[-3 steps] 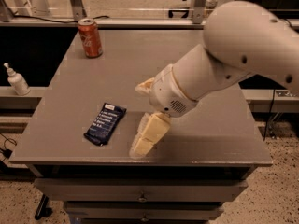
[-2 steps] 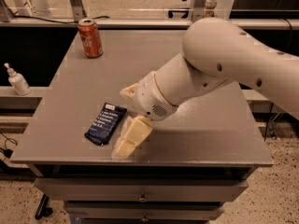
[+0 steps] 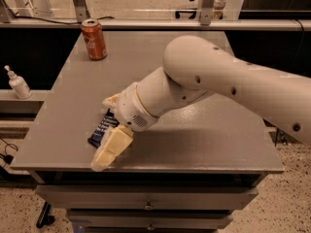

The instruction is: Move rxbar blueberry near coke can

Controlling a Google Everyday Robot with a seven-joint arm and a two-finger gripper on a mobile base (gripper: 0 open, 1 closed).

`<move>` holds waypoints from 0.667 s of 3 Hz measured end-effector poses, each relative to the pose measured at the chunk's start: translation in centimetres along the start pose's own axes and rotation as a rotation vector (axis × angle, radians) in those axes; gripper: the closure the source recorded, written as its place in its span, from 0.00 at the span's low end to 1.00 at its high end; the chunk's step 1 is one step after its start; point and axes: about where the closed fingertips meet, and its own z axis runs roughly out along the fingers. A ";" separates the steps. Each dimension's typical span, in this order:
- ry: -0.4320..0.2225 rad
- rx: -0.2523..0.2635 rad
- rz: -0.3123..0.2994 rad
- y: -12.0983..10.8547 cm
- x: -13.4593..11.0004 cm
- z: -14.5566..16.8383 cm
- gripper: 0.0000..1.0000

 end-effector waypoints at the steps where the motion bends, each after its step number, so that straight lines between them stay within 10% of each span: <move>1: -0.015 0.006 -0.005 -0.4 -0.4 1.6 0.00; 2: 0.005 0.041 -0.016 -1.5 0.2 0.9 0.00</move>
Offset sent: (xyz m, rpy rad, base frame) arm 0.0355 -0.0121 -0.0108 -0.0316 -0.0749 -0.0583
